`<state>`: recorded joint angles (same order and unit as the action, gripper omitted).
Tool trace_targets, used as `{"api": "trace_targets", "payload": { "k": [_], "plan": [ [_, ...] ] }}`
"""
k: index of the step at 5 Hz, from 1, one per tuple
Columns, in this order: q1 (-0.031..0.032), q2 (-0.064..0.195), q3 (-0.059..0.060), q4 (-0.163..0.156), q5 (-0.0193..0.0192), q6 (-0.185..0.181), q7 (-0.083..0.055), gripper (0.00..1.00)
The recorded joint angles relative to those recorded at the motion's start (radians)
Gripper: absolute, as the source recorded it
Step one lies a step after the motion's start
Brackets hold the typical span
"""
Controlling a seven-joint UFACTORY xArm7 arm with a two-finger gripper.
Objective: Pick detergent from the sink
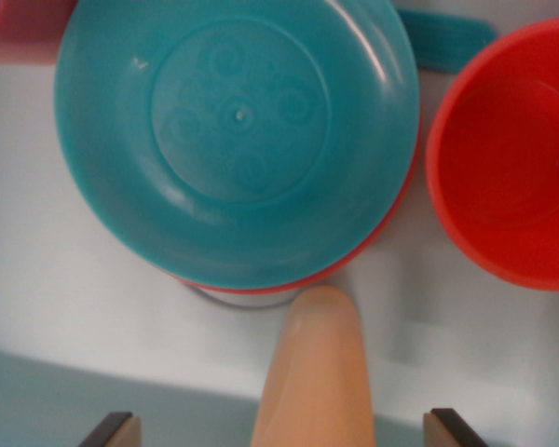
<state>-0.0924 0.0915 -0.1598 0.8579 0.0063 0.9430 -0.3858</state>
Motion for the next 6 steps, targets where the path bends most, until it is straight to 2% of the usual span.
{"api": "trace_targets", "payload": {
  "k": [1,2,3,4,5,6],
  "plan": [
    [0.0002,-0.005,0.0,0.011,-0.0007,0.016,0.001,1.0],
    [0.0002,-0.005,0.0,0.011,-0.0007,0.016,0.001,1.0],
    [0.0004,-0.012,0.0,0.028,-0.0018,0.04,0.001,1.0],
    [0.0004,-0.012,0.0,0.028,-0.0018,0.04,0.001,1.0],
    [0.0007,-0.021,0.001,0.048,-0.0032,0.07,0.002,1.0],
    [0.0007,-0.021,0.001,0.048,-0.0032,0.07,0.002,1.0]
  ]
}}
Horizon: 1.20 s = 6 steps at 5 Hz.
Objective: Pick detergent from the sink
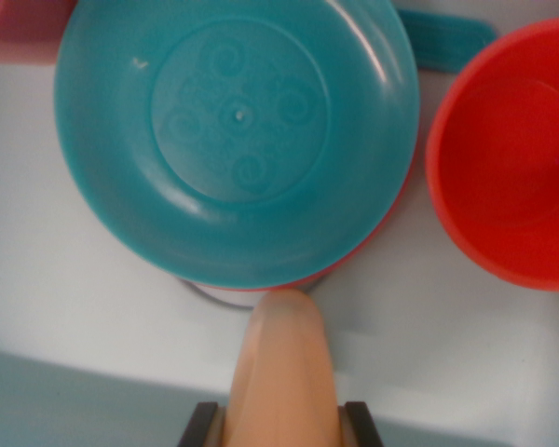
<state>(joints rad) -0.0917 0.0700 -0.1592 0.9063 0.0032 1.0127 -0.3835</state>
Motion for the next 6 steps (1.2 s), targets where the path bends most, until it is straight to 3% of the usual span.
{"api": "trace_targets", "payload": {
  "k": [1,2,3,4,5,6],
  "plan": [
    [0.0004,-0.011,0.0,0.024,-0.0016,0.035,0.001,1.0],
    [0.0004,-0.011,0.0,0.024,-0.0016,0.035,0.001,1.0],
    [0.0008,-0.022,0.001,0.05,-0.0033,0.072,0.002,1.0],
    [0.0008,-0.022,0.001,0.05,-0.0033,0.072,0.002,1.0],
    [0.0012,-0.035,0.001,0.08,-0.0052,0.114,0.004,1.0],
    [0.0012,-0.035,0.001,0.08,-0.0052,0.114,0.004,1.0]
  ]
}}
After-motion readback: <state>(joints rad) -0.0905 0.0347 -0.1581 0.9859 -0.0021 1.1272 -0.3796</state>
